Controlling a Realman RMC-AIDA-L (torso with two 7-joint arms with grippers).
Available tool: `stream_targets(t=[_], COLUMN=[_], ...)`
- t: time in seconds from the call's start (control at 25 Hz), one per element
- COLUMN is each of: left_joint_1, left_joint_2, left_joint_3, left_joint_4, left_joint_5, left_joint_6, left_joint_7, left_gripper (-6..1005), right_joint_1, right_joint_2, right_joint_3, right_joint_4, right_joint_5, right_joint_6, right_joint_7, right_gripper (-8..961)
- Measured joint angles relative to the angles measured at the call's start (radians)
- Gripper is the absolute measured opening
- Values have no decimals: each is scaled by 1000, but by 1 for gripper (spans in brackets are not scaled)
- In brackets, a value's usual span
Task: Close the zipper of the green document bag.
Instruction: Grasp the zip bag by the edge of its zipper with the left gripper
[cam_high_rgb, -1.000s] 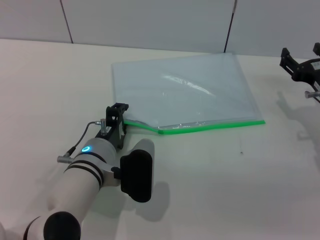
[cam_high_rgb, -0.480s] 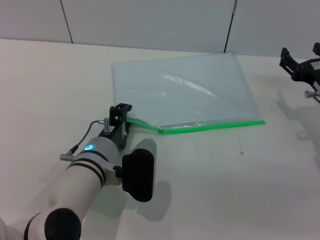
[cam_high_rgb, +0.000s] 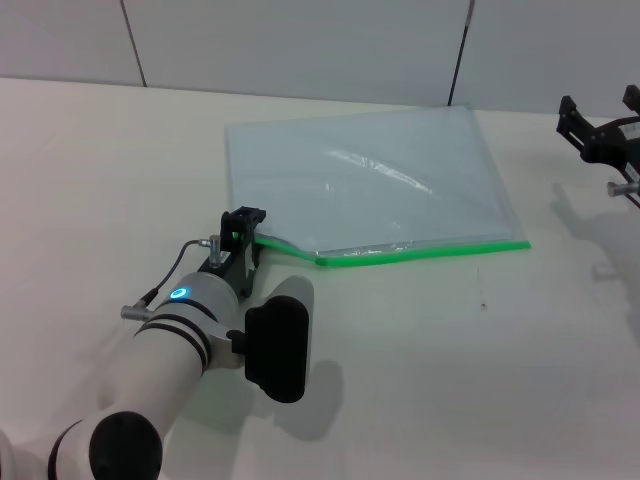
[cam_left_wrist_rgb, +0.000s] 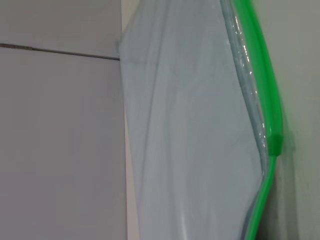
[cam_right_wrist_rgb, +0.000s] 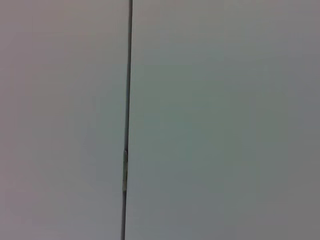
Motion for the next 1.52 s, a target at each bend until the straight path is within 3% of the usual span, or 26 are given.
stream_targets(t=[0.92,1.12,1.36,1.52], left_joint_1=[-4,-5,-3,1], left_joint_2=[-1,-1,-1,-2], left_joint_3=[-20,-21,-21,-22], left_joint_4=[-7,-5,-9,-10], left_joint_5=[-3,-4,-5,-4], left_joint_6=[9,16,36,47], left_joint_7=[1,7,0,-31], left_gripper=[370,195,58,63], right_joint_1=[-3,-5,-6,-7], right_joint_2=[0,0,0,-1], right_joint_3=[-17,-45,-85,-111], right_joint_4=[0,12,24,41], right_joint_5=[-2,-2,-2,-2], right_joint_6=[-1,-4,-9,-9], right_joint_7=[0,1,1,4], right_gripper=[862,861,861,861])
